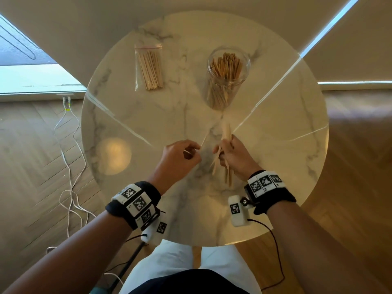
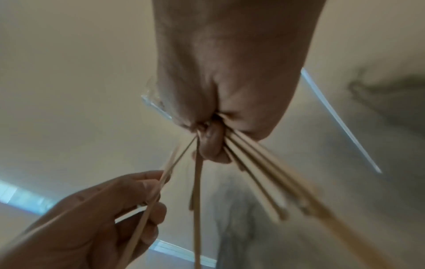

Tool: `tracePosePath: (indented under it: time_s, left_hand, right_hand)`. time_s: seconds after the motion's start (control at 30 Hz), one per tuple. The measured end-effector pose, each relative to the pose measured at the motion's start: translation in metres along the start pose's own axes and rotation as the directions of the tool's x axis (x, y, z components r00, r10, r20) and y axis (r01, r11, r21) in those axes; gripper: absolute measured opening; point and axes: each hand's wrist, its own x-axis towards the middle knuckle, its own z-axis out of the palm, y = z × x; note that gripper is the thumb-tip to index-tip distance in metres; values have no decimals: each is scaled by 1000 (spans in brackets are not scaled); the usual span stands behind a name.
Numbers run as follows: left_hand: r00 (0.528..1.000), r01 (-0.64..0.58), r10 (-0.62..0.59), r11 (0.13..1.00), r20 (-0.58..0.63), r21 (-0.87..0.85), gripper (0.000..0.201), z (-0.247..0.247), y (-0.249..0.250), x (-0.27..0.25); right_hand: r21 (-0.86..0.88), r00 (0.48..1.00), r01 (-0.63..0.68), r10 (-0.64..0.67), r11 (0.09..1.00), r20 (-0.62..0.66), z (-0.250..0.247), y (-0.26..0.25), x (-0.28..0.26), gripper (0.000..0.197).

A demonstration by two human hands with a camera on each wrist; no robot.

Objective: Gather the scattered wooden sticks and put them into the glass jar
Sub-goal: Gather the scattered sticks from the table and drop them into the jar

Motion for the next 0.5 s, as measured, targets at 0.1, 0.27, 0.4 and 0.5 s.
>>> tracePosePath:
  time_s: [0.1, 0.27, 0.4, 0.5]
  left_hand:
    - [998, -58, 58, 998, -2, -39, 9, 11, 9, -8]
    - [992, -93, 83, 989, -93, -115, 9, 25, 21, -10]
    - [975, -212, 204, 972, -90, -97, 14, 29, 23, -8]
    - [942, -329, 327, 944, -67, -19, 15, 34, 18, -8]
  right_hand:
    - [271, 997, -7, 26, 962, -68, 6, -5, 0, 21]
    - [476, 978, -68, 154, 877, -144, 7, 0, 2, 25]
    - [468, 976, -180, 217, 865, -26, 4, 3, -1, 30]
    - [484, 977, -175, 214, 857, -26, 2, -1, 0, 31]
